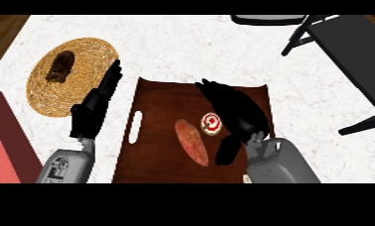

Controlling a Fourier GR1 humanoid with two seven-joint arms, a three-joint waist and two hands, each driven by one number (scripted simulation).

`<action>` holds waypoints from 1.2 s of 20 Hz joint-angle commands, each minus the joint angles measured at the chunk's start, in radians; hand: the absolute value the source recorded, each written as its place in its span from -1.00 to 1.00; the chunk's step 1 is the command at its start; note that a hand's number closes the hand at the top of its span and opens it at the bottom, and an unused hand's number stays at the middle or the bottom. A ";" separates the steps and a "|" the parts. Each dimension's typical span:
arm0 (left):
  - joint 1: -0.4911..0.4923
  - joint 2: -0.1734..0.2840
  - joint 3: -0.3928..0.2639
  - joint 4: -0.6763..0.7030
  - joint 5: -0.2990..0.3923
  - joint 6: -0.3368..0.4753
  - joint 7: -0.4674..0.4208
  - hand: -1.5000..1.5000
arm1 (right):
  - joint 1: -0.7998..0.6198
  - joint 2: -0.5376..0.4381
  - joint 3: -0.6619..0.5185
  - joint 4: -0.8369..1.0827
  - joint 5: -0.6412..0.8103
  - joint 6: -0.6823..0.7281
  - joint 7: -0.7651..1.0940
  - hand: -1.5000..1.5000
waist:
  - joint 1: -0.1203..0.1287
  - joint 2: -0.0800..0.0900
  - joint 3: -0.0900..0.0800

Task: Pick the cupcake from the tray and place it in the tiered shelf

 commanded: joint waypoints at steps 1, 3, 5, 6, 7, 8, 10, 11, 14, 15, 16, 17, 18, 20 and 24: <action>-0.003 -0.040 -0.004 0.028 -0.046 0.021 -0.016 0.00 | 0.005 0.006 -0.033 0.006 0.035 0.032 -0.021 -1.00 | -0.001 0.000 0.000; 0.050 -0.031 -0.014 -0.045 -0.026 -0.013 0.011 0.00 | 0.034 0.040 0.023 -0.018 0.062 0.035 0.016 -1.00 | 0.000 -0.001 0.000; -0.003 -0.005 0.046 -0.013 0.000 -0.046 0.032 0.00 | 0.003 0.038 -0.027 0.058 0.093 -0.008 -0.041 -1.00 | 0.000 0.000 0.000; -0.024 -0.031 0.036 0.081 -0.019 -0.033 -0.061 0.00 | -0.029 0.056 0.005 0.097 0.076 -0.022 -0.006 -1.00 | 0.000 0.001 0.000; 0.028 -0.027 0.013 -0.084 -0.027 -0.022 0.067 0.00 | 0.025 0.039 -0.009 0.104 0.110 -0.051 -0.086 -1.00 | 0.001 0.000 0.000; -0.041 -0.058 0.010 0.011 -0.064 0.019 0.027 0.00 | -0.011 0.030 -0.048 0.140 0.096 -0.036 -0.106 -1.00 | -0.001 0.001 0.000; -0.011 -0.035 0.034 0.015 -0.040 -0.035 0.007 0.00 | 0.008 0.042 -0.050 0.136 0.101 -0.027 -0.107 -1.00 | 0.000 0.000 0.000; 0.072 -0.039 0.008 -0.072 -0.049 -0.029 0.002 0.00 | 0.033 0.026 -0.033 0.115 0.109 -0.025 -0.119 -1.00 | 0.001 -0.001 0.000; -0.023 -0.034 0.050 0.017 -0.056 -0.034 0.005 0.00 | -0.017 0.057 -0.051 0.206 0.133 -0.059 -0.147 -1.00 | 0.000 0.000 0.000; 0.097 -0.041 0.013 -0.035 -0.058 -0.043 -0.033 0.00 | 0.028 0.047 -0.037 0.162 0.120 -0.046 -0.150 -1.00 | 0.002 0.000 0.000; -0.009 -0.037 0.066 0.034 -0.044 -0.048 -0.017 0.00 | -0.013 0.054 -0.071 0.193 0.136 -0.039 -0.164 -1.00 | 0.000 0.000 0.000; -0.013 -0.045 0.042 -0.021 -0.056 -0.035 0.022 0.00 | 0.006 0.058 0.018 0.247 0.128 -0.125 -0.139 -1.00 | 0.002 0.000 0.000; 0.070 -0.051 0.019 -0.088 -0.061 -0.042 0.035 0.00 | 0.063 0.017 -0.043 0.157 0.134 -0.053 -0.193 -1.00 | 0.000 -0.001 0.000; -0.029 -0.065 0.038 -0.009 -0.066 -0.033 0.043 0.00 | -0.051 0.039 -0.091 0.247 0.125 -0.025 -0.191 -1.00 | 0.000 0.000 0.000; -0.016 -0.058 0.063 -0.007 -0.048 -0.057 0.032 0.00 | 0.083 0.008 -0.021 0.177 0.158 -0.048 -0.236 1.00 | -0.002 0.000 0.000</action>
